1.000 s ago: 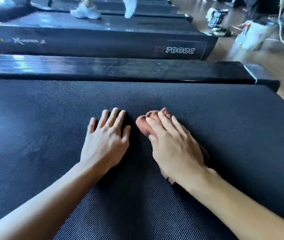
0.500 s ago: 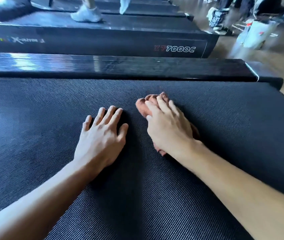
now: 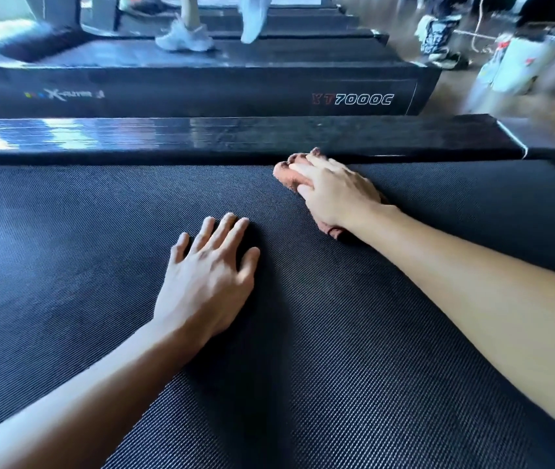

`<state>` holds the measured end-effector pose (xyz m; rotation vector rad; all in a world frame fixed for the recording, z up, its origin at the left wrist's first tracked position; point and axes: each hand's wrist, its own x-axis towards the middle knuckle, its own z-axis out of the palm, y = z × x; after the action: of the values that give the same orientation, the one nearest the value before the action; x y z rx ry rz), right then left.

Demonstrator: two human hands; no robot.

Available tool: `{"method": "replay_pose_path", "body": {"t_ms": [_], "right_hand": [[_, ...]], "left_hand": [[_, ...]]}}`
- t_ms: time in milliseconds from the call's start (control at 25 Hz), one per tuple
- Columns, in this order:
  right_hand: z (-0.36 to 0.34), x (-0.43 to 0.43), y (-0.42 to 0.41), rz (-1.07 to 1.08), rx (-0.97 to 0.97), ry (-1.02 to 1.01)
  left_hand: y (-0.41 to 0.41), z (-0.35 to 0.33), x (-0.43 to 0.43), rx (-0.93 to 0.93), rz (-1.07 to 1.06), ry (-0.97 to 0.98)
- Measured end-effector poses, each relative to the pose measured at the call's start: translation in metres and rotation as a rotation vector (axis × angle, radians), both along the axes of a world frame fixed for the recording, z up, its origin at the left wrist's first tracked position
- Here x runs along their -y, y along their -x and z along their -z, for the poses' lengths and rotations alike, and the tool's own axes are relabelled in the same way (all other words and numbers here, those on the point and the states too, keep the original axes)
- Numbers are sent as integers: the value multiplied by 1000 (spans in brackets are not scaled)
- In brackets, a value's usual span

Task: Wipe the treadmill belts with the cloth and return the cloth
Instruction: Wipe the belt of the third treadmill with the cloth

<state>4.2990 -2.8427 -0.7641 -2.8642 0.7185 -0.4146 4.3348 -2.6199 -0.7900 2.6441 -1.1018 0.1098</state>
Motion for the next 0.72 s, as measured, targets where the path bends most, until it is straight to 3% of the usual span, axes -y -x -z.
{"method": "replay_pose_path", "body": {"t_ms": [240,400,560,720], "right_hand": [[11,12,2,313,46,-14],[8,20,20,-36,-1,16],[0,34,29,204,35,-4],[5,17,31,-120,-31,-5]], "left_hand": [[0,-2,0,-12,-5,2],[0,-3,1,-7,-12,-4],[2,-3,1,-7,-12,2],[0,-2,1,9,-16,-14]]}}
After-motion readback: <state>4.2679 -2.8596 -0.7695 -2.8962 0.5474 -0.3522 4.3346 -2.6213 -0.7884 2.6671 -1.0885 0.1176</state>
